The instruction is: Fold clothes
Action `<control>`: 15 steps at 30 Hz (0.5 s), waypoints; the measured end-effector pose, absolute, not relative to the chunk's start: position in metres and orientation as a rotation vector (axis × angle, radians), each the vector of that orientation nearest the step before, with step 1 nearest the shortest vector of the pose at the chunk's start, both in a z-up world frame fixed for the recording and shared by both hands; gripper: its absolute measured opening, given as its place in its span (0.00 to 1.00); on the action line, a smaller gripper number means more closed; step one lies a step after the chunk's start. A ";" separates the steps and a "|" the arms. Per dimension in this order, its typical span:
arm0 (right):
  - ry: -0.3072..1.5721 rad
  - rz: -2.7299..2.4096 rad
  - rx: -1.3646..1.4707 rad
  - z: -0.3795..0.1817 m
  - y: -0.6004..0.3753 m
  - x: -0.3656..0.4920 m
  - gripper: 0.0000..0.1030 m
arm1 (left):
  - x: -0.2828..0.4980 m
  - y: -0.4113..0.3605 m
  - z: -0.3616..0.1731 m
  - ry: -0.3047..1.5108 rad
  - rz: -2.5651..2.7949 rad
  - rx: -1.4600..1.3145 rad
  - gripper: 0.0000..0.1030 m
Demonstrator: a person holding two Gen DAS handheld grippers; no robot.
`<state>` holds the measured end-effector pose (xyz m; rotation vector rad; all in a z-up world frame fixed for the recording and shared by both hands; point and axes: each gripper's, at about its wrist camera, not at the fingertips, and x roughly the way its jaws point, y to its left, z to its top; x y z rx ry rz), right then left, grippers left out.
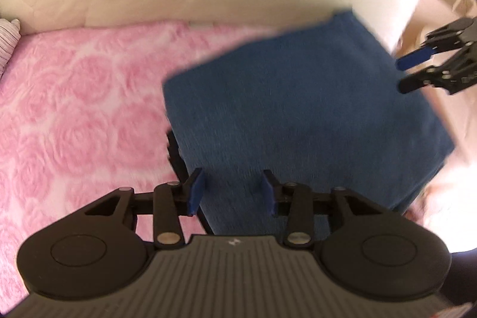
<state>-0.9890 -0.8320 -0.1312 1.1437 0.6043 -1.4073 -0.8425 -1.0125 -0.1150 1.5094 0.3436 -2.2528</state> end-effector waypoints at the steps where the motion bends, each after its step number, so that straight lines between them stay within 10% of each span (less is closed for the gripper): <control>1: 0.616 -1.406 1.144 -0.137 -0.828 -0.984 0.54 | -0.842 -1.011 -0.124 0.347 -2.247 1.517 0.36; 15: 0.685 -1.400 1.222 -0.135 -0.778 -0.951 0.55 | -0.810 -0.982 -0.104 0.362 -2.249 1.478 0.37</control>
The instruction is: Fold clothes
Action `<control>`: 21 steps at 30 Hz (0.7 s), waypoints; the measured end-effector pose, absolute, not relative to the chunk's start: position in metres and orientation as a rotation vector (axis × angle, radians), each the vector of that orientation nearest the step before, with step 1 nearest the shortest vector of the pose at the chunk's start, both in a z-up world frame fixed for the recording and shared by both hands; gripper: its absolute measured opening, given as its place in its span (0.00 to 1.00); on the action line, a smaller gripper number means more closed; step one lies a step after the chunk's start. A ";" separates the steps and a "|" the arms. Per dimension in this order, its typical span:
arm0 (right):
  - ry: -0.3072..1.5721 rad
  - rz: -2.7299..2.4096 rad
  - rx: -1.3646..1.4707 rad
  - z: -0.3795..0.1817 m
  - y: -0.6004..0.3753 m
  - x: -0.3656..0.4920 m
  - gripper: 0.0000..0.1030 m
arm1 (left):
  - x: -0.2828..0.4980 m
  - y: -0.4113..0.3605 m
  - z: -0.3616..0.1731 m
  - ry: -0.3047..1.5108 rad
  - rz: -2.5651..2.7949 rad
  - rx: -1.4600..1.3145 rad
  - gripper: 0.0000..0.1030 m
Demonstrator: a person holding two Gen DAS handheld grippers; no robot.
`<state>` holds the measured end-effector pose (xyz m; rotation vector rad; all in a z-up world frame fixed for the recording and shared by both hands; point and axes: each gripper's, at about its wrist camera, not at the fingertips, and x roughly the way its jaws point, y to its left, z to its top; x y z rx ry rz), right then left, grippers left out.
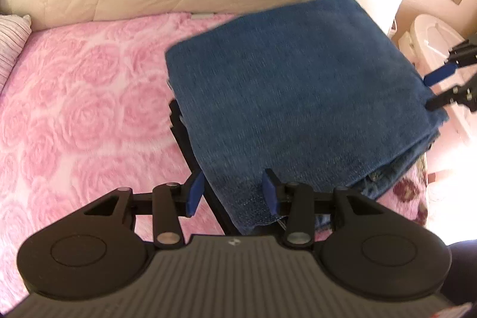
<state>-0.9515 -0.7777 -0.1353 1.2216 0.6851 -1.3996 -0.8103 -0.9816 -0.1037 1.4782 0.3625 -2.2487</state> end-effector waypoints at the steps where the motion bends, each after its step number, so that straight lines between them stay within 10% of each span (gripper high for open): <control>1: 0.693 -1.400 1.221 -0.141 -0.776 -0.949 0.58 | -0.812 -0.980 -0.109 0.361 -2.248 1.487 0.37; 21: 0.699 -1.526 1.016 -0.121 -0.885 -1.043 0.59 | -0.882 -1.048 -0.083 0.354 -2.317 1.301 0.37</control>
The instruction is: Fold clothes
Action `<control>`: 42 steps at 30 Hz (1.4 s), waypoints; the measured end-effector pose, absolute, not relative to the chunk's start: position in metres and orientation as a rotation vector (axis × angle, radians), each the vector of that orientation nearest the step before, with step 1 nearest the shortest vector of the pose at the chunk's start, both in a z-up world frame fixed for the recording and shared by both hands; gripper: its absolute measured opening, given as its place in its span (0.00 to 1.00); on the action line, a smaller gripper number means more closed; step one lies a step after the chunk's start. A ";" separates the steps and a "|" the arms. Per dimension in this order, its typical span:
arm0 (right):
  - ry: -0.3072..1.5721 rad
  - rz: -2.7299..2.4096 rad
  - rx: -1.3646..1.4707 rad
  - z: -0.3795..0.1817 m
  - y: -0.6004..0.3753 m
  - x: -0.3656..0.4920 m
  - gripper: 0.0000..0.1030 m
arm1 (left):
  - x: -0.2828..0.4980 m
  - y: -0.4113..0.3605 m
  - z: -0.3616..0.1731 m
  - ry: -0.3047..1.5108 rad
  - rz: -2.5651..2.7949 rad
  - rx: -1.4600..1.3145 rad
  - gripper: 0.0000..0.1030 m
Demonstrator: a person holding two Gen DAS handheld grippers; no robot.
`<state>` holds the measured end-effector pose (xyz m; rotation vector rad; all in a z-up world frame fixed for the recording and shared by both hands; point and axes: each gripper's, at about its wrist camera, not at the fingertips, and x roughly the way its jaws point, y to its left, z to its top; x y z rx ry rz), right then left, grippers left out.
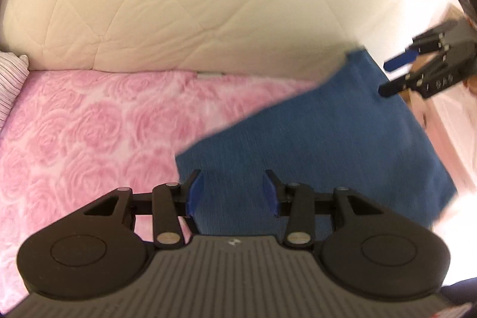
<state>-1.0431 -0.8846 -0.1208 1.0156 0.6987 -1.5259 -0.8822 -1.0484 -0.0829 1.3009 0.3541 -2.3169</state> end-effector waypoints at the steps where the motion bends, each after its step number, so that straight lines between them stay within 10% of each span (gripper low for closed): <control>1: 0.702 -1.536 1.018 -0.129 -0.892 -1.051 0.59 | -0.888 -1.053 -0.090 0.369 -2.303 1.309 0.37; 19: 0.578 -1.529 1.143 -0.154 -0.902 -1.092 0.61 | -0.920 -1.068 -0.101 0.397 -2.240 1.370 0.44; 42: 0.539 -1.555 1.168 -0.092 -0.715 -0.987 0.74 | -0.775 -0.914 -0.062 0.334 -2.223 1.308 0.48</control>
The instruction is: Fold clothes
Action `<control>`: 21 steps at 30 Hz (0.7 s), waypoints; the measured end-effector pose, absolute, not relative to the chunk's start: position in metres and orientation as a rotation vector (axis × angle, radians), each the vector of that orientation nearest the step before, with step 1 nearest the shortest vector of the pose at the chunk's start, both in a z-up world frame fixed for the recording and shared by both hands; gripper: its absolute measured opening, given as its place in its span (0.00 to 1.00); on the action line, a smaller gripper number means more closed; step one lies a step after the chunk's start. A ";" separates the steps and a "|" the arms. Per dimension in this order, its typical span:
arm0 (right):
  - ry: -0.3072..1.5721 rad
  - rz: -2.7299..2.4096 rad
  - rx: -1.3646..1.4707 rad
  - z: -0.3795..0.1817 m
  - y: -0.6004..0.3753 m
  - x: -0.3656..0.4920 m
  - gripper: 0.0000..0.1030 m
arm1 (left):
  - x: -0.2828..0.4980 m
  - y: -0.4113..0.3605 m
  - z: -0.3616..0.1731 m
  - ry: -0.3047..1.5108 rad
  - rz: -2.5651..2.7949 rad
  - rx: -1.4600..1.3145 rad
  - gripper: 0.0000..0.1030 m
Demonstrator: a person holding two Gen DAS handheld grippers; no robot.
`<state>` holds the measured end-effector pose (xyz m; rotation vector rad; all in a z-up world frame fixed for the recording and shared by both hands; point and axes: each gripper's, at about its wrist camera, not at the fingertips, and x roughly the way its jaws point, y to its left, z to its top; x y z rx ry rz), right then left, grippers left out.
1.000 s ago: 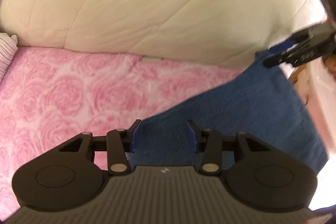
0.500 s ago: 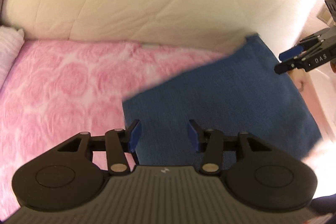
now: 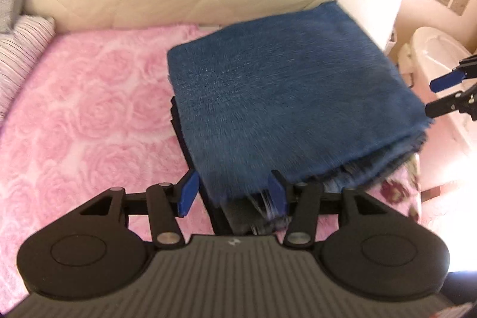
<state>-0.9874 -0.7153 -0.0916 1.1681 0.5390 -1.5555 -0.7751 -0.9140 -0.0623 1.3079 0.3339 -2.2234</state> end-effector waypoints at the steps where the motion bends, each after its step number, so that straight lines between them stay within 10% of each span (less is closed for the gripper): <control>1: 0.516 -1.576 1.165 -0.084 -0.704 -0.982 0.78 | -0.766 -0.903 -0.053 0.346 -2.221 1.277 0.50; 11: 0.347 -1.665 1.180 -0.032 -0.619 -0.904 0.85 | -0.679 -0.810 0.009 0.435 -2.219 1.078 0.81; 21: 0.634 -1.567 0.876 -0.023 -0.662 -0.883 0.75 | -0.708 -0.814 -0.032 -0.164 -2.276 1.181 0.81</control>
